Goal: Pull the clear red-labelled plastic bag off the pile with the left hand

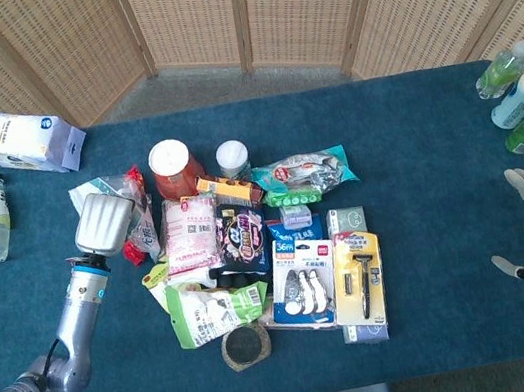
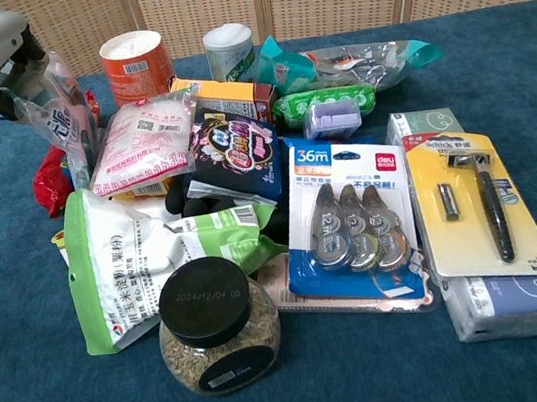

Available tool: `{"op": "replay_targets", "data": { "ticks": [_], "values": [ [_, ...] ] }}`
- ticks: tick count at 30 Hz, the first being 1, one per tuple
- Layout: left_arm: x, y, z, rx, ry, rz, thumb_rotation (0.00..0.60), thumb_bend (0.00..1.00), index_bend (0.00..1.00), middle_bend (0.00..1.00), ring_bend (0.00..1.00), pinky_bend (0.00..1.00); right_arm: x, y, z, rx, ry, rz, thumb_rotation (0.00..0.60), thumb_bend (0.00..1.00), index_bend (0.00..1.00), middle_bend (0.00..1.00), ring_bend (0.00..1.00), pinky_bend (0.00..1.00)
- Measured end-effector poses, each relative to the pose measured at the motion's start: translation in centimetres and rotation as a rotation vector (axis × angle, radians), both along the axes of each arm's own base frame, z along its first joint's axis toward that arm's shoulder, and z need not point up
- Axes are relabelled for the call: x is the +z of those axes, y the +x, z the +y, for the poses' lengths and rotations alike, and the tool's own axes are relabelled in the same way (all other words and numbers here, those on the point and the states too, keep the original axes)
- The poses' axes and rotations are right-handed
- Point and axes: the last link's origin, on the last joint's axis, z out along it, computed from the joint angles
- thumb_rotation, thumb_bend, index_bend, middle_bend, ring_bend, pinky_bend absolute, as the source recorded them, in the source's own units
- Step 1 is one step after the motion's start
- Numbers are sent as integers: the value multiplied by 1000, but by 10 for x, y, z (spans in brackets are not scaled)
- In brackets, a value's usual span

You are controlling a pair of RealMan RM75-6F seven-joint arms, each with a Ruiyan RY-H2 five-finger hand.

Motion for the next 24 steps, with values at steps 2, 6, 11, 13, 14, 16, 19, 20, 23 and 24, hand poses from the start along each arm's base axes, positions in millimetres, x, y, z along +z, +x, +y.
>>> {"op": "replay_targets", "data": {
  "ticks": [2, 6, 11, 13, 14, 16, 19, 20, 23, 24],
  "values": [
    [3, -2, 0, -4, 11, -21, 600, 277, 927, 999, 1000, 1000, -1, 0, 0, 2, 3, -5, 600, 115, 0, 0, 33, 192],
    [11, -9, 0, -2, 24, -102, 600, 261, 915, 998, 1000, 1000, -3, 0, -1, 1, 12, -7, 600, 117, 0, 0, 34, 192],
    [26, -15, -6, 4, 28, -255, 600, 250, 895, 987, 1000, 1000, -5, 0, -4, 0, 20, -11, 600, 115, 0, 0, 33, 192],
    [35, -16, -12, 4, 27, -335, 600, 246, 885, 982, 1000, 1000, -7, -1, -6, -4, 26, -12, 600, 117, 0, 0, 34, 193],
    [40, -16, -15, 3, 28, -365, 600, 245, 883, 981, 1000, 1000, -8, -1, -6, -5, 28, -11, 600, 118, 0, 0, 34, 192],
    [52, -16, -22, -5, 36, -429, 600, 242, 878, 979, 1000, 1000, -11, -2, -8, -7, 33, -11, 600, 115, 0, 0, 34, 193],
    [72, -16, -34, -25, 55, -509, 600, 241, 873, 978, 1000, 1000, -13, -3, -9, -6, 39, -14, 600, 115, 0, 0, 33, 192],
    [77, -16, -37, -32, 60, -531, 600, 240, 872, 979, 1000, 1000, -14, -2, -9, -5, 41, -15, 600, 115, 0, 0, 33, 192],
    [96, -12, -48, -59, 76, -616, 600, 238, 871, 983, 1000, 1000, -18, -3, -10, -8, 45, -21, 600, 117, 0, 0, 34, 192],
    [101, -10, -51, -67, 79, -641, 600, 238, 871, 983, 1000, 1000, -19, -4, -10, -10, 47, -25, 600, 117, 0, 0, 34, 193]
  ]
}}
